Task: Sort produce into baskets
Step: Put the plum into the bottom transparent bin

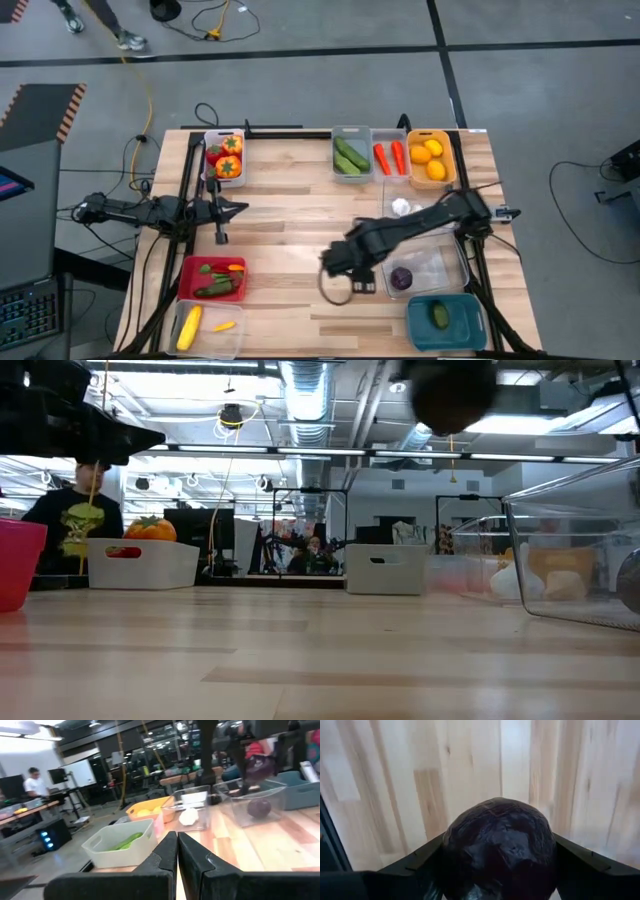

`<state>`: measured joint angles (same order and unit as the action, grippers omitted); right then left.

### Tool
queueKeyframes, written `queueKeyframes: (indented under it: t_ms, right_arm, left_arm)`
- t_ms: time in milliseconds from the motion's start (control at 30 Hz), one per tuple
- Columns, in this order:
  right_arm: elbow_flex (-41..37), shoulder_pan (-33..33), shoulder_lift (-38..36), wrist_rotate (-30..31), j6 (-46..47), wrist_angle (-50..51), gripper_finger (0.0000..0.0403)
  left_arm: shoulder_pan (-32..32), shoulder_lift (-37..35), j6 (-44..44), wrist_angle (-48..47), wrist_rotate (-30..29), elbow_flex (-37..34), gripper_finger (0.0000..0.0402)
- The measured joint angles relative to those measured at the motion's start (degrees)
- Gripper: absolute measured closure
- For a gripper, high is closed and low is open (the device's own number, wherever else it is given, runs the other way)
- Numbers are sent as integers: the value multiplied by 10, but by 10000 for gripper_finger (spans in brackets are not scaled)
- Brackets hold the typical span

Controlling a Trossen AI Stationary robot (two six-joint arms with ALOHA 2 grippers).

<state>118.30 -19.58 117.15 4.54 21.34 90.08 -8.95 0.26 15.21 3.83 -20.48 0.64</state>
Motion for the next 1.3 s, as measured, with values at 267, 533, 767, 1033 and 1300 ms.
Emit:
queueKeyframes:
  t_ms: [267, 533, 767, 1033, 1300]
  right_arm:
    - [-220, -73, -154, -1, 243, -2, 89]
    - [-329, -136, -236, -2, 332, -13, 70]
    - [-344, -154, -232, -2, 321, -23, 59]
    - [-345, -141, -228, -2, 311, -36, 58]
    - [-345, -116, -228, -1, 293, -34, 58]
  left_arm:
    - [0, 0, 6, 4, -44, 0, 401]
    - [0, 0, 1, 4, -44, 0, 401]
    - [0, 0, 1, 4, -44, 0, 401]
    - [0, 0, 1, 4, -44, 0, 401]
    - [0, 0, 1, 4, -43, 0, 401]
